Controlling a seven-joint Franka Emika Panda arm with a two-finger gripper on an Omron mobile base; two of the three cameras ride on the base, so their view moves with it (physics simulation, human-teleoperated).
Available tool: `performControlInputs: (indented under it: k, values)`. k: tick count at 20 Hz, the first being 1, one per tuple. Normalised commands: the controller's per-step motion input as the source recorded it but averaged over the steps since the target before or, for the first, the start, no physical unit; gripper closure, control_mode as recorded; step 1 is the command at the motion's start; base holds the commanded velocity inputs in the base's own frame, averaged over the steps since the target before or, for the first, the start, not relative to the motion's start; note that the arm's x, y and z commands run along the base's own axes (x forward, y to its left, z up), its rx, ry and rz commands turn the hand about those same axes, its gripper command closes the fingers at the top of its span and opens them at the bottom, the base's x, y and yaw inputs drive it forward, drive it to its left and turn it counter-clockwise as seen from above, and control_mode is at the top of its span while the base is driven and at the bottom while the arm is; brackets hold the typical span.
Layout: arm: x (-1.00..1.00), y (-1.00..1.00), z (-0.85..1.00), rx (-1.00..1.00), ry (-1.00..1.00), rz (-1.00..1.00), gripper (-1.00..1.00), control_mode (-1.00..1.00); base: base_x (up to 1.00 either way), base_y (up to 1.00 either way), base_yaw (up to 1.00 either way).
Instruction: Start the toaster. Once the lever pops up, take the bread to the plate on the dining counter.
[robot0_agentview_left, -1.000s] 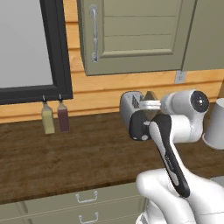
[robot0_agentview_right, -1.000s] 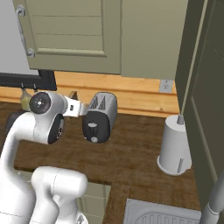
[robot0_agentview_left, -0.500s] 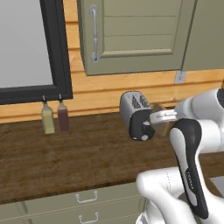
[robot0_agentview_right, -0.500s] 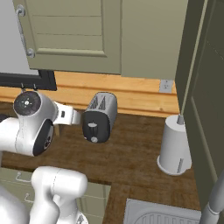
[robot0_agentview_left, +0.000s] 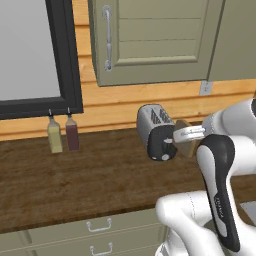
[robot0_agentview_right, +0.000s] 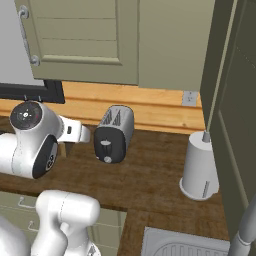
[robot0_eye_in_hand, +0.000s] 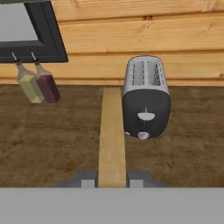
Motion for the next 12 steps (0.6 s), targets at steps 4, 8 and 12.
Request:
performControlInputs:
  k: [4,8,12]
  values:
    - [-0.01,0.0,0.0,0.0,0.0,0.0,1.0,-1.0,0.0,0.0,0.0]
    - [0.0,0.0,0.0,0.0,0.0,0.0,1.0,1.0,-0.19,0.08,0.0]
    - [0.0,0.0,0.0,0.0,0.0,0.0,1.0,1.0,-0.41,0.86,0.0]
